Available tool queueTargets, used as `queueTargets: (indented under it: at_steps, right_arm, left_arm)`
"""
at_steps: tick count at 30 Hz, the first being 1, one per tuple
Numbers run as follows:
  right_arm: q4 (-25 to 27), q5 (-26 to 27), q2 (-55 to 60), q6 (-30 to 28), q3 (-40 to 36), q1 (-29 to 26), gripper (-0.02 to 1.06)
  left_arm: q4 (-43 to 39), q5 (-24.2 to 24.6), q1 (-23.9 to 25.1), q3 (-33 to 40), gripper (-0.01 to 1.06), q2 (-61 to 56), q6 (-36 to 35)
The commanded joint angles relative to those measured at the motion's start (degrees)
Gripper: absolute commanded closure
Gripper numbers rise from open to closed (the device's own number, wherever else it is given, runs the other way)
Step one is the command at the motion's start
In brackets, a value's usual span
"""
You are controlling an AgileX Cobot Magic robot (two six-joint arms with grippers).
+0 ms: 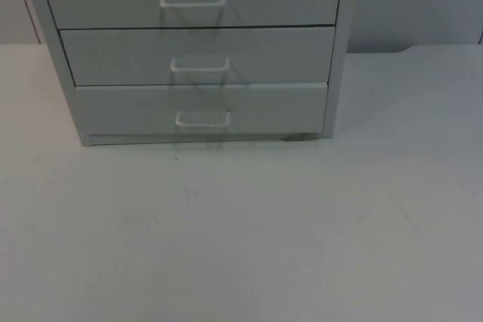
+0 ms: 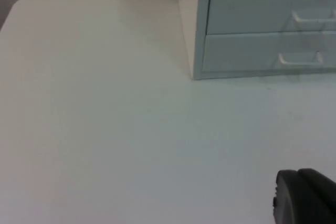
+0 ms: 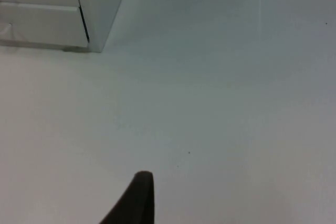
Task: Open the drawer with the left hand, place the block into the drawer with the right hand, then close the drawer with the left hand.
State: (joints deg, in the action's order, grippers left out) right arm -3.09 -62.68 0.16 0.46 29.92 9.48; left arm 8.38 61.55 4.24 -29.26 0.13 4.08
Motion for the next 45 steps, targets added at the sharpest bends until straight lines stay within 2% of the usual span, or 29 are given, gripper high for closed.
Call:
queueTargets:
  at_steps: [1,8,13,19,23,29,31,32,33,35,37,38,39,40,45]
  right_arm:
    - [-0.29,0.84,-0.16,-0.07,-0.37,-0.30,-0.01]
    - [1.59,0.84,-0.16,-2.43,-0.37,-0.30,-0.01]
    - [1.99,0.84,-0.16,-3.36,-0.37,-0.30,-0.01]
    - [1.99,0.84,-0.16,-3.26,-0.37,-0.30,-0.01]
    - [1.99,0.84,-0.16,-3.26,-0.37,-0.30,-0.01]
    - [1.99,0.84,-0.16,-3.26,-0.37,-0.30,-0.01]
    - [1.99,0.84,-0.16,-3.26,-0.37,-0.30,-0.01]
    - [1.99,0.84,-0.16,-3.26,-0.37,-0.30,-0.01]
    - [1.76,0.84,-0.16,-2.99,-0.37,-0.30,-0.01]
    - [1.76,0.84,-0.16,-2.87,-0.37,-0.30,-0.01]
    - [1.76,0.84,-0.16,-2.87,-0.37,-0.30,-0.01]
    - [1.76,0.84,-0.16,-2.87,-0.37,-0.30,-0.01]
    - [1.76,0.84,-0.16,-2.87,-0.37,-0.30,-0.01]
    - [1.76,0.84,-0.16,-2.87,-0.37,-0.30,-0.01]
    - [1.66,0.84,-0.16,-2.87,-0.37,-0.30,-0.01]
  left_arm:
    - [-2.97,0.66,-0.22,0.48,1.05,-0.13,-0.02]
    - [-3.36,0.08,-0.77,0.91,1.05,-0.13,0.57]
    - [-3.36,0.08,-3.59,0.91,1.05,-0.13,0.57]
    - [-4.02,0.08,-3.47,0.91,1.05,-0.13,-0.38]
    - [-6.82,0.08,-3.47,0.91,1.05,-0.13,-4.08]
    - [-6.84,0.08,-3.47,0.91,1.03,-0.13,-4.08]
    - [-6.84,0.08,-3.47,0.91,0.93,-0.13,-4.08]
    - [-6.84,0.08,-3.47,0.91,0.93,-0.13,-4.08]
    - [-6.84,0.08,-3.47,0.91,0.83,-0.13,-4.08]
    - [-6.84,0.08,-3.47,0.91,0.60,-0.13,-4.08]
    - [-6.84,0.08,-3.47,0.91,0.26,-0.13,-4.08]
    - [-6.84,0.08,-3.47,0.91,0.12,-0.13,-4.08]
    - [-6.84,0.08,-3.47,0.91,0.12,-0.13,-4.08]
    - [-6.84,0.08,-3.47,0.91,0.00,-0.13,-4.08]
    - [-6.60,0.08,-3.47,0.91,0.00,-0.13,-4.08]
